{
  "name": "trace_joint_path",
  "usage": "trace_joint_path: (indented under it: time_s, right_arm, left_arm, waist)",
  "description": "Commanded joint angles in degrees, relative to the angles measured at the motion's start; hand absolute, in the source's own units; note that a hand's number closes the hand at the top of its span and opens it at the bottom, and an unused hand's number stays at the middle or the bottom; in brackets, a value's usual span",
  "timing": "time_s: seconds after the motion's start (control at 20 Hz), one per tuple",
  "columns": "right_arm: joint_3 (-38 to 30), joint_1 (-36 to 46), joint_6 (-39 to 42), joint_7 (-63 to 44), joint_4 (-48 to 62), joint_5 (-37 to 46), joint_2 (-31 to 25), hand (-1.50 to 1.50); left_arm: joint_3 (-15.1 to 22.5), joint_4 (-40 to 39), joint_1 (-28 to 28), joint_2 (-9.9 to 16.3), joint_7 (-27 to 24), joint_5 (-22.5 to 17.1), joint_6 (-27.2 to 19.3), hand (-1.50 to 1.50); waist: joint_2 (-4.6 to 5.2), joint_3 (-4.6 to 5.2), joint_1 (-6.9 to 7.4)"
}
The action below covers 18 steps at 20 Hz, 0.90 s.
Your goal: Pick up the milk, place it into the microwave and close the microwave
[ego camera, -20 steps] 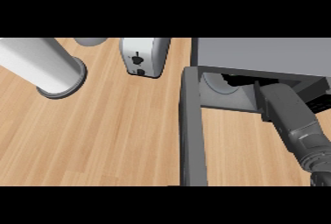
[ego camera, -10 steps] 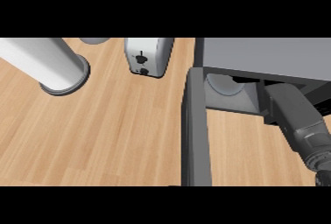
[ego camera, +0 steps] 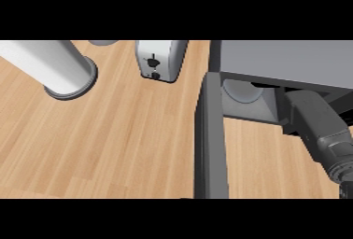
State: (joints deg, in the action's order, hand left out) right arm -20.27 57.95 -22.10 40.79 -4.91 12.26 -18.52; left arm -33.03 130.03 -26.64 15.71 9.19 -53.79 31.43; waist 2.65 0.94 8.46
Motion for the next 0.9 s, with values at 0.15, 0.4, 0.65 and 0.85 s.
trace_joint_path:
  time_s: [0.15, 0.4, 0.65, 0.85]
  right_arm:
    - [1.1, 1.6, 0.1, -0.1, 0.1, 1.1, -3.0, 1.50]
    - [1.3, 3.4, 0.1, -1.2, 0.2, 1.3, -4.2, 1.50]
    - [1.3, 3.3, 0.9, -1.8, 0.0, 1.1, -5.1, 1.50]
    - [4.8, 1.9, -9.2, -4.0, 0.8, 5.2, -7.8, 1.50]
  left_arm:
    - [-0.1, -1.3, 1.5, 0.7, 0.0, 0.8, 0.0, -1.50]
    - [-0.6, -1.9, 2.5, 1.2, -0.3, 2.6, 0.3, -1.50]
    - [-0.1, -2.1, 3.3, 2.2, 0.4, 3.2, 0.4, -1.50]
    - [-0.3, -2.2, 4.3, 2.3, -0.1, 4.1, 0.4, -1.50]
  waist:
    - [2.81, -1.43, 1.96]
    - [3.32, -1.44, 3.03]
    - [3.34, -1.51, 2.91]
    - [4.05, -0.92, 3.72]
